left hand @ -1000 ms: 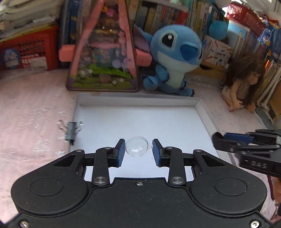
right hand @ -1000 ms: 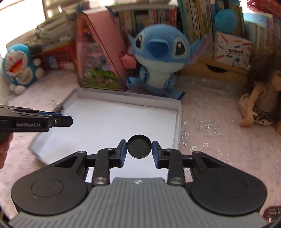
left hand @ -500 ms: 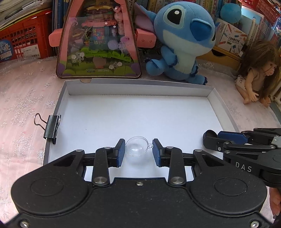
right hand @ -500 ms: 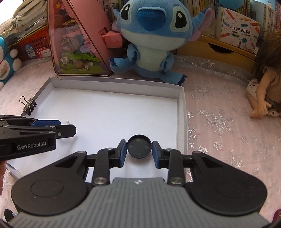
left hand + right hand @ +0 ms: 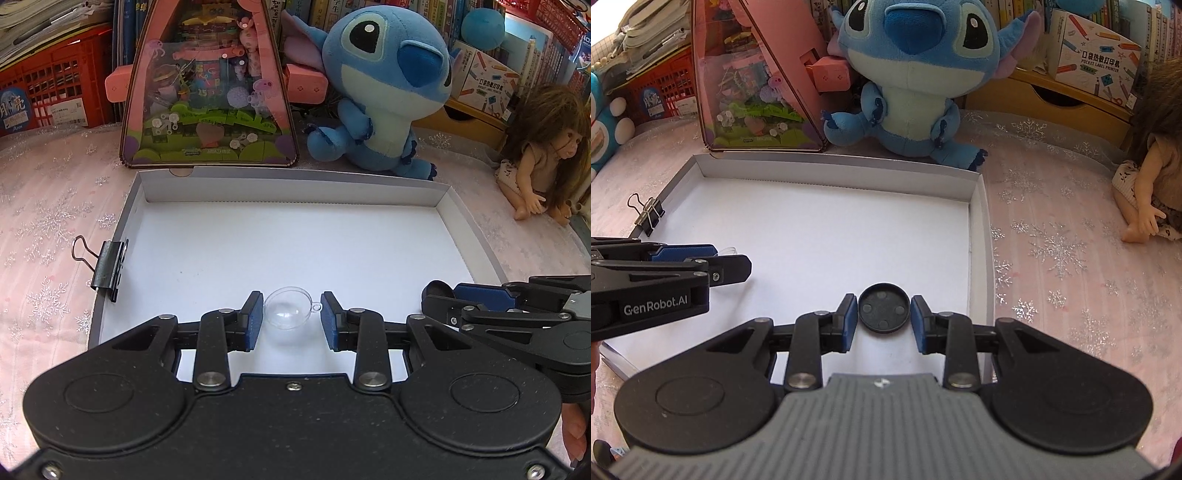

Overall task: Organize rigid objects
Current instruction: 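Open both tools to drop the cup and lid into the tray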

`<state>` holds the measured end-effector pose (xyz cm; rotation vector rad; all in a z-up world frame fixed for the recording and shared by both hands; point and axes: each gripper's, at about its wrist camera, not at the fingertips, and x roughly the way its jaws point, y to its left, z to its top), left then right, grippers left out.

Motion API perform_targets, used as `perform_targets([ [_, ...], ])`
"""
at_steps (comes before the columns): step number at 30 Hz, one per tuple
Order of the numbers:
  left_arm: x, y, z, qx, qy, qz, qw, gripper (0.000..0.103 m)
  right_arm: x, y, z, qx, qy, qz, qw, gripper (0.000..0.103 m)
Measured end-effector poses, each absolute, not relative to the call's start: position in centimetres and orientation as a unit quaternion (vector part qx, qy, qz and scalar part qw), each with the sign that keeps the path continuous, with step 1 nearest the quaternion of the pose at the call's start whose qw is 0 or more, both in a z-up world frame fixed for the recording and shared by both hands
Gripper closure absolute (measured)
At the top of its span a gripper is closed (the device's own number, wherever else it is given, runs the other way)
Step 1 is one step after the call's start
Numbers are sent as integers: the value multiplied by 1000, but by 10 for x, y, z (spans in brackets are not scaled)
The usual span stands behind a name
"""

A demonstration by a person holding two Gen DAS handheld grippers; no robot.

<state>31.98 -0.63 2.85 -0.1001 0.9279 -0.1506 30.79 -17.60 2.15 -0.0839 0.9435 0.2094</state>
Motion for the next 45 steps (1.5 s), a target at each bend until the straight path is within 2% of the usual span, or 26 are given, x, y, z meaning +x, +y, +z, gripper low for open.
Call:
perform_targets([
  [7, 319, -8, 29, -40, 443, -74, 892, 71, 307, -176, 22, -39, 450, 100, 887, 67],
  [10, 318, -9, 29, -30, 441, -70, 895, 70, 306, -177, 22, -35, 445, 100, 889, 61],
  [12, 315, -11, 30, -18, 434, -60, 899, 68, 303, -179, 23, -33, 439, 99, 893, 50],
  [14, 311, -11, 31, -7, 425, -57, 903, 56, 300, -182, 24, -29, 432, 101, 896, 45],
  [16, 307, -10, 33, -3, 418, -57, 907, 53, 296, -184, 26, -27, 422, 99, 901, 38],
  [19, 298, -7, 39, -9, 405, -58, 912, 45, 287, -189, 31, -24, 405, 101, 909, 33],
  [25, 261, -5, 57, -1, 364, -72, 929, 37, 248, -194, 45, -36, 334, 94, 937, 18],
  [45, 128, -5, 59, 6, 299, -128, 946, 28, 133, -214, 36, -38, 236, 105, 965, 10],
])
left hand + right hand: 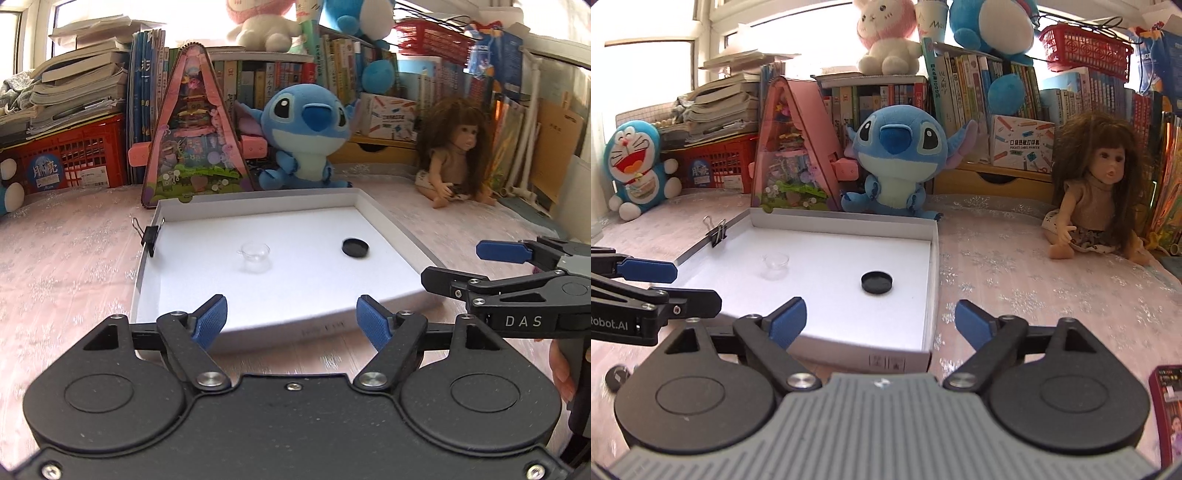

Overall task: Organize rigid objects
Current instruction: 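Move both open tools back to the items on the tablecloth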

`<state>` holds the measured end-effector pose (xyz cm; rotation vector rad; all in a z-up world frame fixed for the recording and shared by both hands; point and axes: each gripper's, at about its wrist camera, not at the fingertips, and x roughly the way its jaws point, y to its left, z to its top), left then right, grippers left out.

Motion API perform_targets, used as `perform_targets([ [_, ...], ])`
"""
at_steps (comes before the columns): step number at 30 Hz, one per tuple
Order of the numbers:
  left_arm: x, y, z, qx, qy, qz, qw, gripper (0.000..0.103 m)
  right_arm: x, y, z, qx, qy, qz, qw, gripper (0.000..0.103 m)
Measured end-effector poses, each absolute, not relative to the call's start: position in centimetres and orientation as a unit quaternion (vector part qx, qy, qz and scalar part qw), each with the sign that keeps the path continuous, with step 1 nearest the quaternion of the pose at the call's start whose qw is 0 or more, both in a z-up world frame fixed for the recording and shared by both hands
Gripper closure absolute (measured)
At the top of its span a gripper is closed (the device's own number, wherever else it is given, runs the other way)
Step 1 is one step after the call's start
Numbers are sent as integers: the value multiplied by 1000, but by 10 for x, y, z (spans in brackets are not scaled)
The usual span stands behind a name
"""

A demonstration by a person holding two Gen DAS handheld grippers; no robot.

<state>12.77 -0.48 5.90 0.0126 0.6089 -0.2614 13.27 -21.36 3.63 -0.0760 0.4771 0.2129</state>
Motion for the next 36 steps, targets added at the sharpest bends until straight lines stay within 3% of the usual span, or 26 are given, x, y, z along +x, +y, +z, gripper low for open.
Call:
perform_targets([
  [22, 58, 4, 40, 32, 250, -132, 959, 25, 71, -219, 19, -58, 197, 119, 971, 0],
  [36, 34, 21, 25, 41, 228, -137, 963, 23, 51, -217, 6, -79, 188, 119, 972, 0],
])
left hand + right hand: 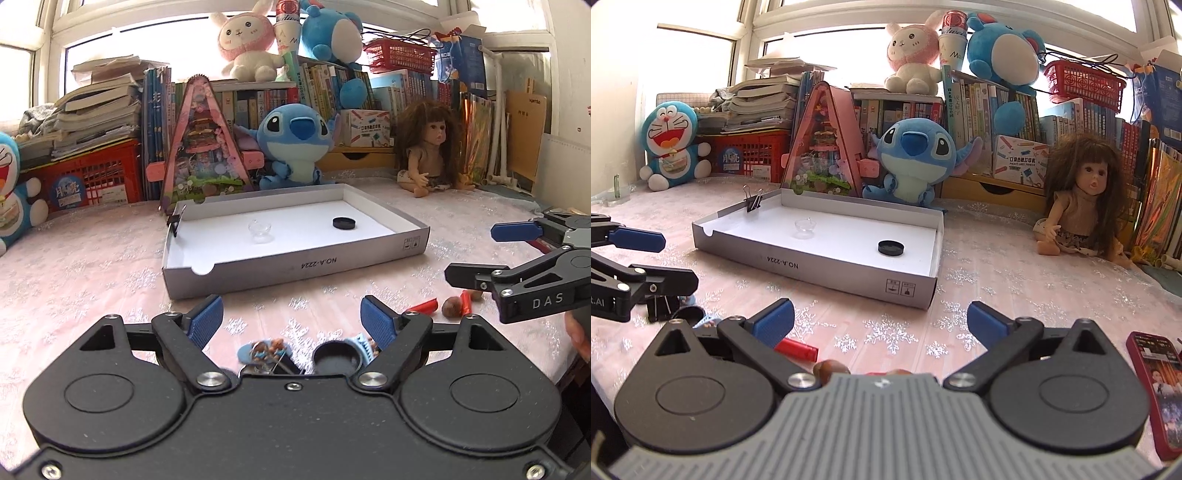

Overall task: Organize rigid objects
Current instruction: 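Move both open tools back to the items on the tablecloth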

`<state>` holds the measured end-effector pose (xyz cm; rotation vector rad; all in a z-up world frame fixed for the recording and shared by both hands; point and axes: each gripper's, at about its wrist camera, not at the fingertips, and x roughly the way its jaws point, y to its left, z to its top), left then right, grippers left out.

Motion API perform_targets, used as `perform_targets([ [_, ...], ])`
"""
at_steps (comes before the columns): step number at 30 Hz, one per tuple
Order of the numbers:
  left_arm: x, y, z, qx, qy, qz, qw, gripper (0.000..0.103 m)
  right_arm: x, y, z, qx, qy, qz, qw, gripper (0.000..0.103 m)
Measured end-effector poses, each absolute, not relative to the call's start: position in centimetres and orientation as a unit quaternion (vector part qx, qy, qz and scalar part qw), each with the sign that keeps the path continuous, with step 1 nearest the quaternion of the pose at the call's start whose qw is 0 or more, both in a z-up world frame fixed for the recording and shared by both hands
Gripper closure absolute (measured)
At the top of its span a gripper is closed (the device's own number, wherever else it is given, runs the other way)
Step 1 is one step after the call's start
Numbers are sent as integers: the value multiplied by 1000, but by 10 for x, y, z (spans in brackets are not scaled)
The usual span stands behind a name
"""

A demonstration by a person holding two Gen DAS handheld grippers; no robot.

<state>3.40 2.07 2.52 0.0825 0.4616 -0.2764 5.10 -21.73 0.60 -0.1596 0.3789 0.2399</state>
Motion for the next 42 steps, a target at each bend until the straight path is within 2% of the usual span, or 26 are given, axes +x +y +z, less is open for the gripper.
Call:
perform_targets([
  [42, 10, 56, 0, 14, 253, -110, 961, 24, 30, -221, -15, -89, 205, 108, 969, 0],
])
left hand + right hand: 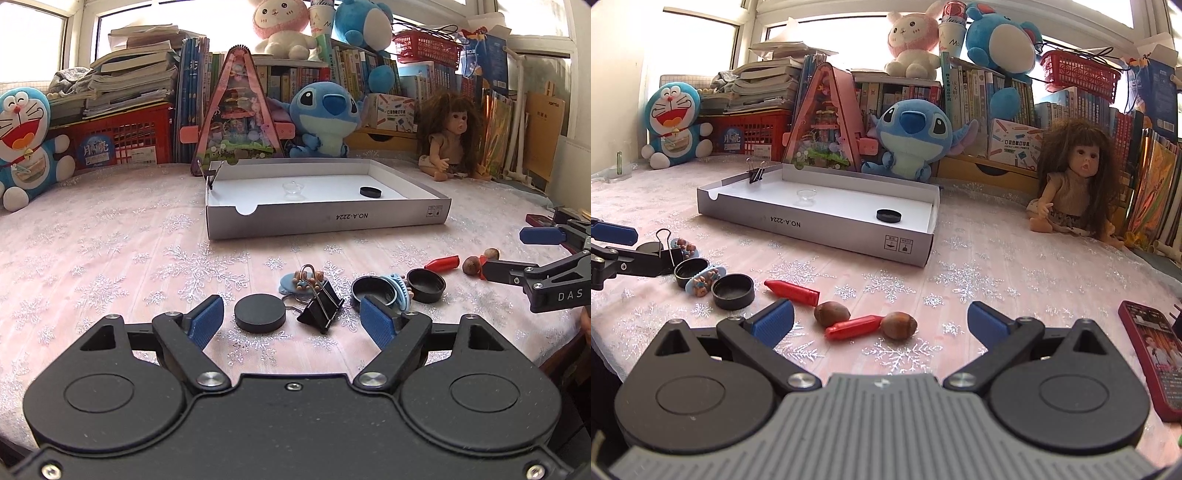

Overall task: Organize rigid objects
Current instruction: 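Move both open tools back to the items on the tablecloth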

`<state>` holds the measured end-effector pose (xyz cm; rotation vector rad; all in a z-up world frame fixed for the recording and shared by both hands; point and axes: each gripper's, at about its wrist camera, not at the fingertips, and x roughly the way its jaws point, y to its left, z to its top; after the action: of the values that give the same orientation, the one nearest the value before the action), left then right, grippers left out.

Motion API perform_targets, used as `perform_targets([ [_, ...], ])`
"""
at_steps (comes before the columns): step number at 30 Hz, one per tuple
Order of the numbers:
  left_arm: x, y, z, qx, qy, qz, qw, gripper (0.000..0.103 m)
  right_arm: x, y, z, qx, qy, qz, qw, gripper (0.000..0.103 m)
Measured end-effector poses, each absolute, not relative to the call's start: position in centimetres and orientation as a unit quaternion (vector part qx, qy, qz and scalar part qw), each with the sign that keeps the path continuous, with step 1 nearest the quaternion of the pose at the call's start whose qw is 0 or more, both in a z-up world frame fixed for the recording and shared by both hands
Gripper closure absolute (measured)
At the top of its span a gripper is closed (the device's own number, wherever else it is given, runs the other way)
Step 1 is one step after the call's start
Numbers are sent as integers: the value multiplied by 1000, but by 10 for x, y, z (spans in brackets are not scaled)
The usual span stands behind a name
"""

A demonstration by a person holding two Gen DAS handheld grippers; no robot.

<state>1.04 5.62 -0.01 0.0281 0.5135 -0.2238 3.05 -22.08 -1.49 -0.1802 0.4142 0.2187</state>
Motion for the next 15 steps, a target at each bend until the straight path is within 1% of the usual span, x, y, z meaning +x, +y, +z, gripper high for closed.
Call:
perform_targets([
  [10, 12, 56, -3, 6, 265, -115, 957, 31, 30, -219, -17, -92, 210, 110, 967, 0],
  [12, 12, 56, -3, 6, 267, -116, 957, 34, 31, -219, -17, -91, 211, 110, 967, 0],
  [14, 12, 56, -4, 6, 268, -118, 956, 41, 31, -219, -17, -90, 212, 111, 967, 0],
  [15, 12, 55, -4, 6, 268, -119, 956, 42, 31, -219, -18, -90, 213, 112, 966, 0],
])
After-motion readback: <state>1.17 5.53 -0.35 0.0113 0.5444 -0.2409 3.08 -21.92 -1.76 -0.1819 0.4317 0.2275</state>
